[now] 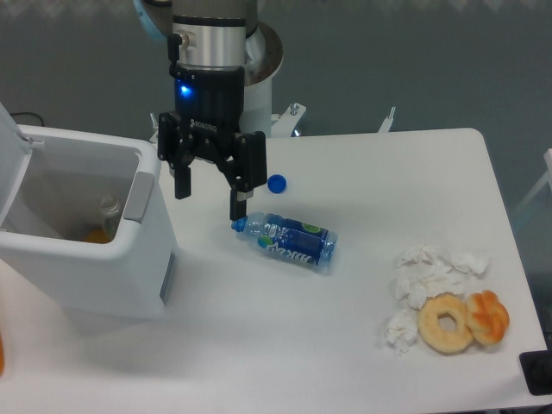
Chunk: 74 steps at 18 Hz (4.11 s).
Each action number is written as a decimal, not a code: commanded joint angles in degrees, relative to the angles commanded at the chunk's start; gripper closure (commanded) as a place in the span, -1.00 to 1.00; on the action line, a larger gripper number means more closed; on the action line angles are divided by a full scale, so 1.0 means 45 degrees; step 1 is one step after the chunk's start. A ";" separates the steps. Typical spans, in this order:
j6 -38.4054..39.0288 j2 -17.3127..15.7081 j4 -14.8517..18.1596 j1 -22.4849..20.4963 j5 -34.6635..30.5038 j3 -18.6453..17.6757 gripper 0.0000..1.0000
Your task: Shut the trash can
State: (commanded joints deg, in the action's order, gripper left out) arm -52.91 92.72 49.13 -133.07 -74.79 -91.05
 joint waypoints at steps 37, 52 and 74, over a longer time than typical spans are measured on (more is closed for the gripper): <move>0.4449 -0.0234 -0.0059 0.0391 0.2068 0.0801 -1.00; 0.7988 -0.0956 -0.0059 0.2109 0.2381 0.0977 -1.00; 0.9473 -0.1446 -0.0039 0.4296 0.6269 0.0586 -1.00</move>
State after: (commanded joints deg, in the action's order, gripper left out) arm -10.28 86.22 48.96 -113.74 -46.59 -88.42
